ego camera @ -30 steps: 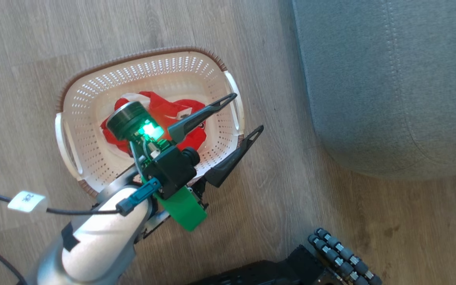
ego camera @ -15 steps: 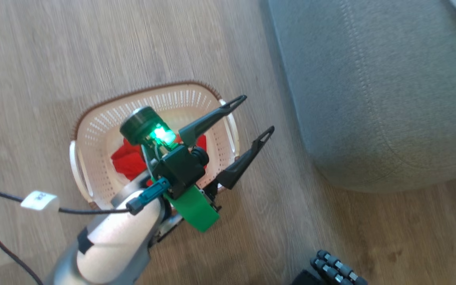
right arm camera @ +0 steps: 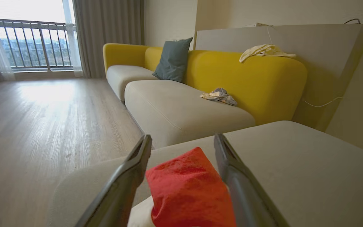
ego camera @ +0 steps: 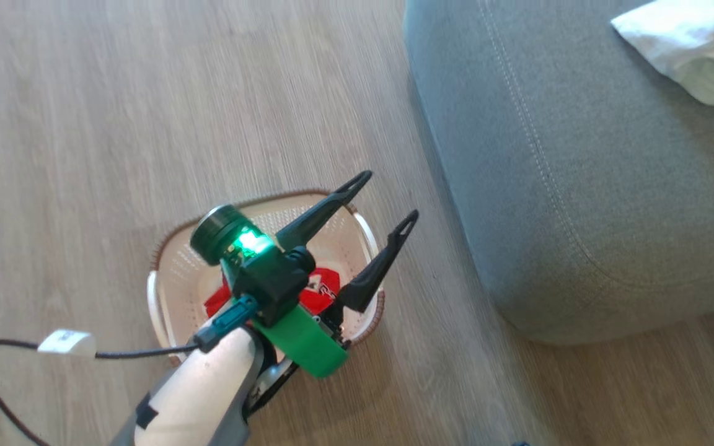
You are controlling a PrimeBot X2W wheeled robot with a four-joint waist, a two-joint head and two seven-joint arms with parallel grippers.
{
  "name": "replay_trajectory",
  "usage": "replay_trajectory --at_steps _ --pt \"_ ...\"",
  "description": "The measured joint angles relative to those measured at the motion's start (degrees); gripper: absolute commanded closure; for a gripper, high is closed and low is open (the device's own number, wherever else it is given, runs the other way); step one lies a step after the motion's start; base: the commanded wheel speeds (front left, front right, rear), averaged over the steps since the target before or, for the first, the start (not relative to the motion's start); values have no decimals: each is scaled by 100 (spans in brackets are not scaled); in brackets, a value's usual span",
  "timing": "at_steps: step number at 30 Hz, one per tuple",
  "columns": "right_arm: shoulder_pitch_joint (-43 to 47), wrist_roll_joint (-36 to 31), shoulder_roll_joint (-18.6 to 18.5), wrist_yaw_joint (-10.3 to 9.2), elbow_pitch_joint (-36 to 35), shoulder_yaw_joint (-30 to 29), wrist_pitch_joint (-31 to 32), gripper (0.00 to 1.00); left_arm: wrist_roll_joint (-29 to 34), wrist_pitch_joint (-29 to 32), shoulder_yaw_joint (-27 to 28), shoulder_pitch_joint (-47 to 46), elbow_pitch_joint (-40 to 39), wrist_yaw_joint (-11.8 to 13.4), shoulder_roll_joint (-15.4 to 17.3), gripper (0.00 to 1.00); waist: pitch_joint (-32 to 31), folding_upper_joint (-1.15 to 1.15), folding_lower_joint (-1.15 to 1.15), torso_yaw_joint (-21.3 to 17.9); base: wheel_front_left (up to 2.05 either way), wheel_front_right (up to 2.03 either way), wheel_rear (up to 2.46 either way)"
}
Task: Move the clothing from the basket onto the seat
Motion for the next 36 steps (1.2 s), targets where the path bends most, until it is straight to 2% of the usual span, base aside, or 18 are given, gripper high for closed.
replay_trajectory --at_steps 4,8,18,26,30,36 --pt "543 526 91 0 -754 475 -1 0 53 0 247 250 26 0 -83 0 -283 0 0 98 0 0 0" --pt "1039 984 130 0 -1438 706 -1 0 99 0 625 478 44 0 -247 0 -555 0 0 237 0 0 0" --pt "2357 1605 465 0 -2851 1532 -1 0 320 0 1716 1012 155 0 -576 0 -1108 0 0 754 0 0 0" --pt "3344 1747 684 0 -3405 2236 0 0 353 0 2513 1339 193 26 -654 0 -1423 0 0 1151 0 0 0" --pt "3791 1790 903 0 -3545 2404 0 0 328 0 2707 1459 269 167 -664 0 -1524 0 0 1306 0 0 0" --pt "4390 1636 1321 0 -3619 2543 0 0 207 0 2869 1672 406 522 -669 0 -1633 0 0 1444 0 0 0"
